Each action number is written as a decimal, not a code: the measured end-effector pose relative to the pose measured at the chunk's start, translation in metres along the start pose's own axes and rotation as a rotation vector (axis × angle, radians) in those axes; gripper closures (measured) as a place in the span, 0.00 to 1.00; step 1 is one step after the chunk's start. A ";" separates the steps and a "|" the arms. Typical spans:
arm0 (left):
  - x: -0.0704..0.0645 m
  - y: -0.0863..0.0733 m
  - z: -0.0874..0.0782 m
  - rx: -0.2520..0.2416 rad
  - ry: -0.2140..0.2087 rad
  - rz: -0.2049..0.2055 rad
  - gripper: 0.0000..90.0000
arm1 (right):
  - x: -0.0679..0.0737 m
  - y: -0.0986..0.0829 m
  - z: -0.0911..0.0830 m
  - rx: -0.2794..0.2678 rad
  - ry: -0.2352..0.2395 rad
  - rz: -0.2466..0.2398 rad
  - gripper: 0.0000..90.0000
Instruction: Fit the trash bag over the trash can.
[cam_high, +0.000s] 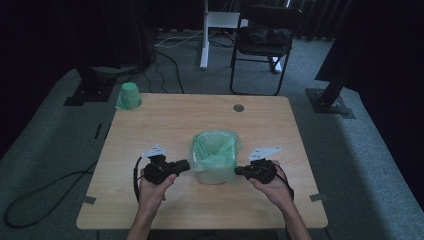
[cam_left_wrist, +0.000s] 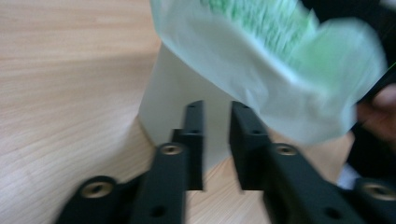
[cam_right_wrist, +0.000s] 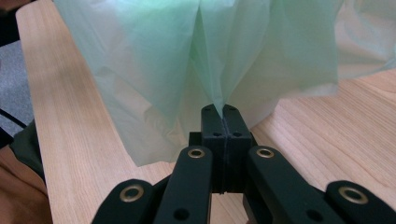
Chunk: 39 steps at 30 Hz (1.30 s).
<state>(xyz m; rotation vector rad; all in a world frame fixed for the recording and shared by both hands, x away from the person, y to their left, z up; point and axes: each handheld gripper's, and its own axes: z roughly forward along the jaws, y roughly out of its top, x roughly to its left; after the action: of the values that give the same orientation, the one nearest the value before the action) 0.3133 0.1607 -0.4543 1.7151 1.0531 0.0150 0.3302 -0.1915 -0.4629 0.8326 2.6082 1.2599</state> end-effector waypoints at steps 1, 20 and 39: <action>0.001 0.001 -0.002 -0.012 -0.018 -0.011 0.75 | 0.000 0.000 0.000 0.001 0.001 0.000 1.00; 0.008 -0.001 -0.006 -0.036 -0.158 -0.060 0.61 | 0.004 0.003 0.001 0.013 -0.018 -0.025 1.00; 0.011 0.001 0.003 0.010 -0.101 -0.004 1.00 | 0.006 0.002 -0.007 -0.003 -0.025 -0.040 1.00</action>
<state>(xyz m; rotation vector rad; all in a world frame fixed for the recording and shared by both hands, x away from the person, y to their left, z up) 0.3217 0.1654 -0.4595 1.7047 0.9834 -0.0783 0.3237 -0.1925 -0.4566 0.7861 2.5899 1.2348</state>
